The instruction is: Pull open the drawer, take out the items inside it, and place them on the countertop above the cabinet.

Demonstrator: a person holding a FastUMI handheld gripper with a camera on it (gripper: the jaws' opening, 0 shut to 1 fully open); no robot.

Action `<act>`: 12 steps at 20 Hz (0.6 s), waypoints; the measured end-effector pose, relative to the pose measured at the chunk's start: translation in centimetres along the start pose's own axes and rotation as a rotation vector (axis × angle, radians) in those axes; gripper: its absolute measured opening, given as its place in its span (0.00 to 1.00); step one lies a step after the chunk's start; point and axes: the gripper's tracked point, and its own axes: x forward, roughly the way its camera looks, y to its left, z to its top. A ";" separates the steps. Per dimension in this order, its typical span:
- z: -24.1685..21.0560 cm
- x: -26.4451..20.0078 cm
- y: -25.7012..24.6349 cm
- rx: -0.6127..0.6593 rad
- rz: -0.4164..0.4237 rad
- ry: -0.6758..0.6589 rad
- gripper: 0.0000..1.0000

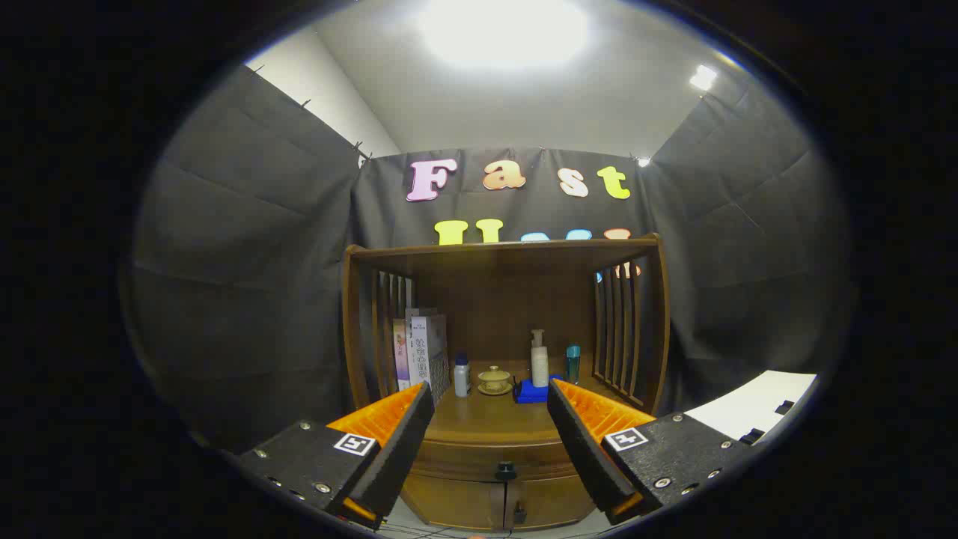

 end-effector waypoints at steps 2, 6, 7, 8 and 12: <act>-0.4 0.2 -0.6 -0.026 -0.024 0.014 0.95; -1.7 0.9 0.2 -0.052 -0.004 0.056 0.95; -1.9 0.8 0.3 -0.056 -0.002 0.065 0.95; -2.1 0.7 0.4 -0.058 0.000 0.074 0.95; -2.5 0.7 1.0 -0.067 0.011 0.092 0.95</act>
